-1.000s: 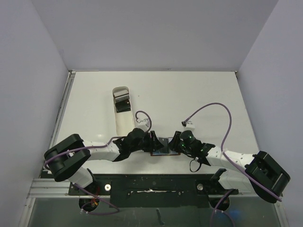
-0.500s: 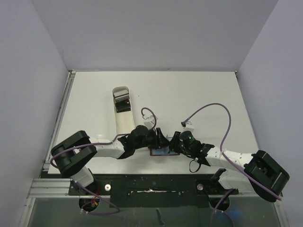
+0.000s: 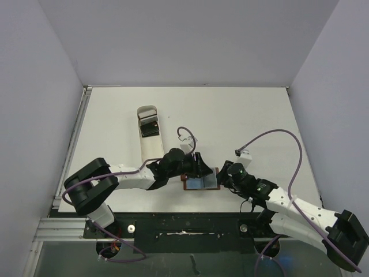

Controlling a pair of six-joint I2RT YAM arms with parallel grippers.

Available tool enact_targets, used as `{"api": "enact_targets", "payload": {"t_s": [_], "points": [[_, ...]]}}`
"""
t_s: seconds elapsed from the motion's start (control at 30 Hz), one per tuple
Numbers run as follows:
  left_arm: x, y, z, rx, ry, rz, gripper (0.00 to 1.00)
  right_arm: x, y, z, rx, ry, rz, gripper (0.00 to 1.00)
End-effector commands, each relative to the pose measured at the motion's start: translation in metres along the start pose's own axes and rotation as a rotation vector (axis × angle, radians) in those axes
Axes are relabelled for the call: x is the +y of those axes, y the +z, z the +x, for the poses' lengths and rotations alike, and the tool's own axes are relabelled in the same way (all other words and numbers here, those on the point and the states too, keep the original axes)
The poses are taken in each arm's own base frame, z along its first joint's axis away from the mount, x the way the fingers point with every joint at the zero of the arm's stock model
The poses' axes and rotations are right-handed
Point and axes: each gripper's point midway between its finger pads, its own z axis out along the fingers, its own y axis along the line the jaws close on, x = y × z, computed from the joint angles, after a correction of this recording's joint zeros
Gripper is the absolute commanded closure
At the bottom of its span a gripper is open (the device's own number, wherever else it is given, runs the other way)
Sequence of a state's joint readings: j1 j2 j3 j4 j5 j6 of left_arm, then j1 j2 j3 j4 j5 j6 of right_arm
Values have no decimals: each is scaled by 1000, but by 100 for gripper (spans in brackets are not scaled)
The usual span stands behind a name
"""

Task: Put the credit cards into the card holder
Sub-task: Turn over the card slot in the card holder, then pick up the credit card from the storage box.

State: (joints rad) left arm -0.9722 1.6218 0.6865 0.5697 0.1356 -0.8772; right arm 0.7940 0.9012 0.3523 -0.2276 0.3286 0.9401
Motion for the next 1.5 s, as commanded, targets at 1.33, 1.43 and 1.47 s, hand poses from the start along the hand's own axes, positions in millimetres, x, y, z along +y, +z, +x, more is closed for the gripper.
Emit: {"api": "enact_targets", "payload": {"t_s": [1.33, 1.43, 1.47], "points": [[218, -144, -303, 111, 1114, -966, 54, 40, -78, -67, -168, 11, -188, 23], [226, -134, -305, 114, 1123, -963, 54, 39, -80, -68, -168, 11, -180, 23], [229, -131, -306, 108, 1124, -965, 54, 39, -80, -69, -168, 12, -179, 23]]}}
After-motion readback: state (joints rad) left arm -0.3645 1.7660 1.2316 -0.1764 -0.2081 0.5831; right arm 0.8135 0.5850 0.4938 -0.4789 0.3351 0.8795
